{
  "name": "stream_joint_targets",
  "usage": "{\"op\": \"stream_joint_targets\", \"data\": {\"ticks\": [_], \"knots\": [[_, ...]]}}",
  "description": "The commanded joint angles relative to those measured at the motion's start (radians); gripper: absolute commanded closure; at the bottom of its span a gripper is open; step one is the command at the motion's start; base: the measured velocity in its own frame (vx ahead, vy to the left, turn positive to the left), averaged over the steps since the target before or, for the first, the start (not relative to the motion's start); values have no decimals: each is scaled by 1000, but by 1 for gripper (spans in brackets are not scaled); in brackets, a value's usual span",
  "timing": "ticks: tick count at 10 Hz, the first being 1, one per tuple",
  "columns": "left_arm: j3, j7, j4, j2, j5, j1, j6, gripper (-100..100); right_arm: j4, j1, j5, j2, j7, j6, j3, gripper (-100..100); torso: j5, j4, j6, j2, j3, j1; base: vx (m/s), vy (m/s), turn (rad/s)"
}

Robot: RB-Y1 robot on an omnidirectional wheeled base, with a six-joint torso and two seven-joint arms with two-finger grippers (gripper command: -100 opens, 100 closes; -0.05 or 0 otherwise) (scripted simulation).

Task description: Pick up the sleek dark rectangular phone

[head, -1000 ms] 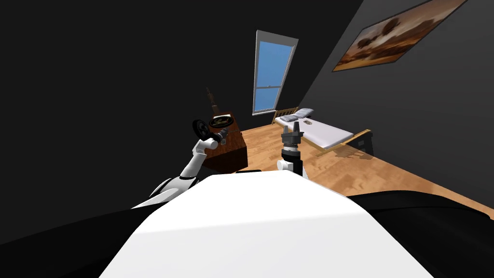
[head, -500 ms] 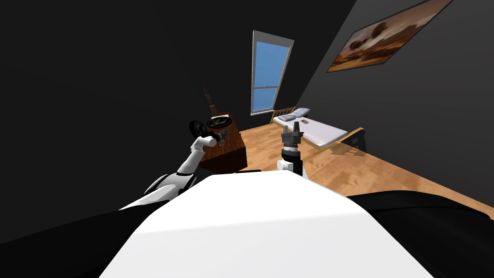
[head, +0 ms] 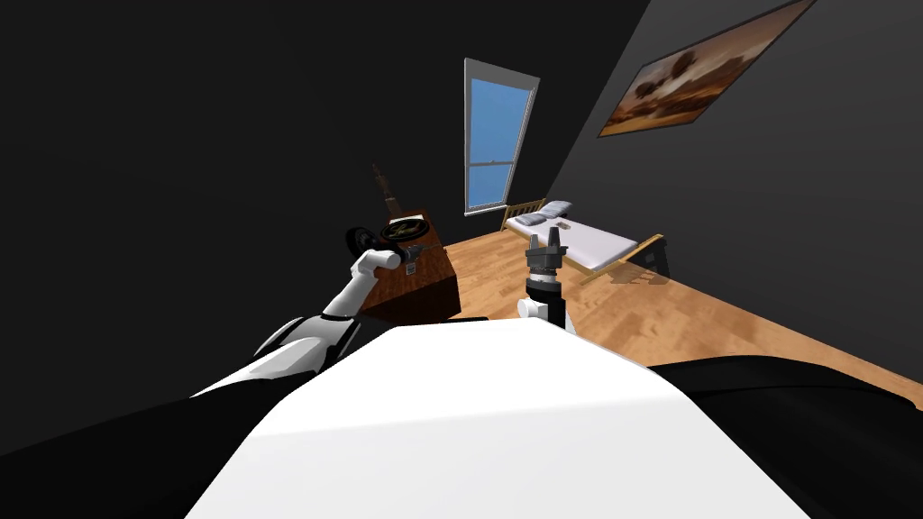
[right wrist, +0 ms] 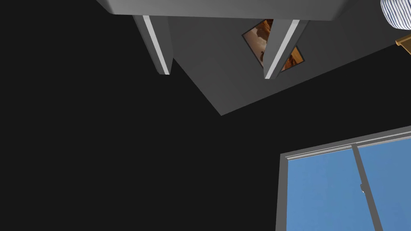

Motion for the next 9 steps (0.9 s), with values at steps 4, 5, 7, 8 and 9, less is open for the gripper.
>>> {"op": "stream_joint_targets", "data": {"ticks": [4,5,7,8,9], "knots": [[-42,-72,102,76,57,-63,134,-100,0,0,0,0,0,0,0,0,0,0,0,0,0,0,12,-2,-72],[-42,-72,102,76,57,-63,165,-100,0,0,0,0,0,0,0,0,0,0,0,0,0,0,14,-2,-40],[-60,-98,140,104,78,-84,217,-100,0,0,0,0,0,0,0,0,0,0,0,0,0,0,14,-4,-48],[-77,-122,178,130,98,-101,244,-100,0,0,0,0,0,0,0,0,0,0,0,0,0,0,16,-5,-75],[-77,-122,178,130,98,-101,266,-100,0,0,0,0,0,0,0,0,0,0,0,0,0,0,13,0,-36]]}}
